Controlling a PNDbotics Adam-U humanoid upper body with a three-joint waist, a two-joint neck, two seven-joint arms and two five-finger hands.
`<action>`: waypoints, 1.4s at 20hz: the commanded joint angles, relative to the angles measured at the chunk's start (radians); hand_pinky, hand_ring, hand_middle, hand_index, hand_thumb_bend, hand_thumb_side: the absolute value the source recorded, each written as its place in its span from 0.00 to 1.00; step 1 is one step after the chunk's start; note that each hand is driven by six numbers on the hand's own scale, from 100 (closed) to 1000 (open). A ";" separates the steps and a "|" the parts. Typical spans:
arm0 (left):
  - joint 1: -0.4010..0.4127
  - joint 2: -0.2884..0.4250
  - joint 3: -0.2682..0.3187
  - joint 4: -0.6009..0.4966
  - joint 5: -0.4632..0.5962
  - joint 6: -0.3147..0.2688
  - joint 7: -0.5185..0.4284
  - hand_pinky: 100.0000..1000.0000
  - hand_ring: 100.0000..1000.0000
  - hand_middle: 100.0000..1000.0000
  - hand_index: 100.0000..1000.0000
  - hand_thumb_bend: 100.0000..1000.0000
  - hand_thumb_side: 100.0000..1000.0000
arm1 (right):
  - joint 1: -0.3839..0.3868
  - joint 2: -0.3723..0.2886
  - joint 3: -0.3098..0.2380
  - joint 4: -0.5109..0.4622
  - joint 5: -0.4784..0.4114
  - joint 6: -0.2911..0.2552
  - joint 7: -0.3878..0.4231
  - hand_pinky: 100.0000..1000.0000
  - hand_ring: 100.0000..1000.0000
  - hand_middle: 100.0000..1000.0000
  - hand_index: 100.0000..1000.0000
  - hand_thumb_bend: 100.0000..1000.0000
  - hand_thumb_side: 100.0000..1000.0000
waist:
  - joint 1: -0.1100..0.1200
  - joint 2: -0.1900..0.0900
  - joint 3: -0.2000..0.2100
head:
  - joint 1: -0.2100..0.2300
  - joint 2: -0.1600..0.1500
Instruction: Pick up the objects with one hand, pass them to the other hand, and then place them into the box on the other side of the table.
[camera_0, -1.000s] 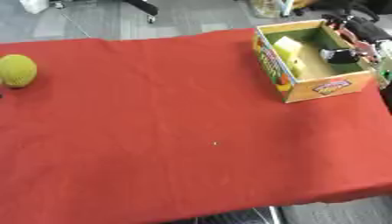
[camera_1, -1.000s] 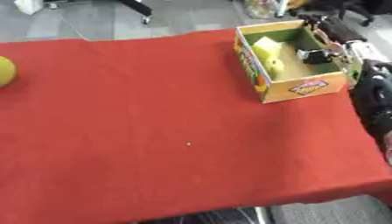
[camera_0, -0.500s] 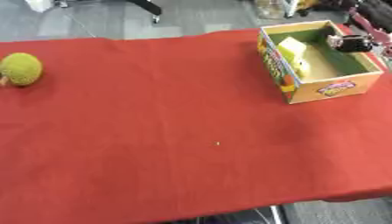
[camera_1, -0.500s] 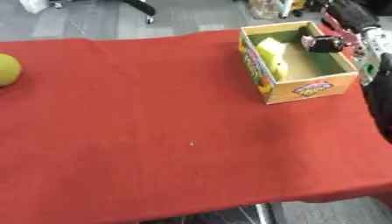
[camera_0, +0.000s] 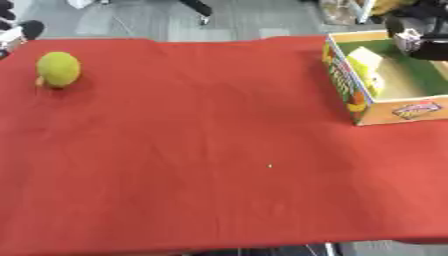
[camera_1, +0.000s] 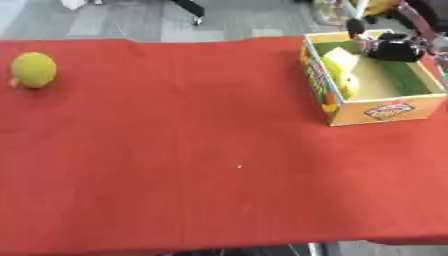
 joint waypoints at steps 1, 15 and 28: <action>-0.067 0.027 -0.008 0.163 -0.190 -0.003 0.046 0.78 0.74 0.70 0.84 0.68 0.54 | 0.005 0.029 -0.004 -0.140 -0.019 0.005 0.024 0.80 0.74 0.75 1.00 0.17 0.00 | -0.001 0.006 -0.013 | 0.036 -0.002; -0.166 -0.045 0.065 0.491 -0.474 0.121 0.299 0.72 0.67 0.64 0.78 0.61 0.40 | 0.093 0.257 0.027 -0.267 -0.080 -0.005 0.118 0.78 0.70 0.68 1.00 0.00 0.00 | -0.031 0.027 -0.090 | 0.096 -0.002; -0.151 -0.062 0.071 0.535 -0.484 0.134 0.288 0.66 0.50 0.45 0.58 0.07 0.00 | 0.124 0.285 0.026 -0.259 -0.114 -0.005 0.153 0.78 0.69 0.66 1.00 0.00 0.05 | -0.037 0.027 -0.096 | 0.094 -0.002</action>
